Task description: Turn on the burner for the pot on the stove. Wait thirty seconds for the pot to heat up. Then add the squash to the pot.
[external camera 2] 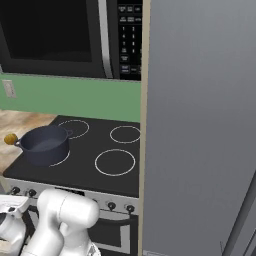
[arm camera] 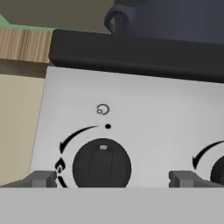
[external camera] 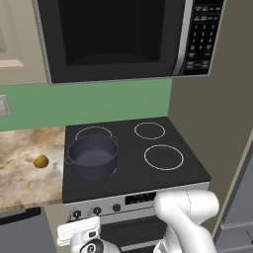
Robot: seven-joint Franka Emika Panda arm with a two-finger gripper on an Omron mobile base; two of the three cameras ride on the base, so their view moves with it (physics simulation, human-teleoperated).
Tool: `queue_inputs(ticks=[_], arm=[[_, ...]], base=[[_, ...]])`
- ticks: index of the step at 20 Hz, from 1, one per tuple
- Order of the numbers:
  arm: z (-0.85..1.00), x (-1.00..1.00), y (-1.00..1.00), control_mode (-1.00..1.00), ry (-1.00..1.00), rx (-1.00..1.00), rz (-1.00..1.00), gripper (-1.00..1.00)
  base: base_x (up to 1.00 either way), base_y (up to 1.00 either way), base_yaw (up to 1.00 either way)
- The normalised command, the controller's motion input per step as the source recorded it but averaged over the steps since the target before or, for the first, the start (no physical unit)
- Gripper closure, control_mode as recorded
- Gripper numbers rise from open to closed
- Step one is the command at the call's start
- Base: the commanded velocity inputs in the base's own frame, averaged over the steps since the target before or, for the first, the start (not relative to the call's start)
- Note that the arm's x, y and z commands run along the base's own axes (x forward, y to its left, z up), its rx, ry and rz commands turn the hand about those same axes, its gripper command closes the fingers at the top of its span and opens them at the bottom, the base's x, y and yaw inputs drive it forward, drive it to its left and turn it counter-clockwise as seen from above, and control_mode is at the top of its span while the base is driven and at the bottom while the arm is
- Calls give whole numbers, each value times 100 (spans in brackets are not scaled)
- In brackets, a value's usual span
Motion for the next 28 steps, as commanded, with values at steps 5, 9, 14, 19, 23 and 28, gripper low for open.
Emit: queue_inputs(ticks=[5,9,14,19,23,28], arm=[[0,36,2,-100,0,0,0,-100],[0,37,3,-100,0,0,0,100],[9,35,0,-100,0,0,0,100],[16,27,0,-100,-1,0,0,100],[22,23,-2,-100,-4,0,4,100],[29,32,-12,-100,-7,0,13,100]], base=[[0,0,0],[0,0,0],[0,0,0],[0,0,0],[0,0,0],[0,0,0]])
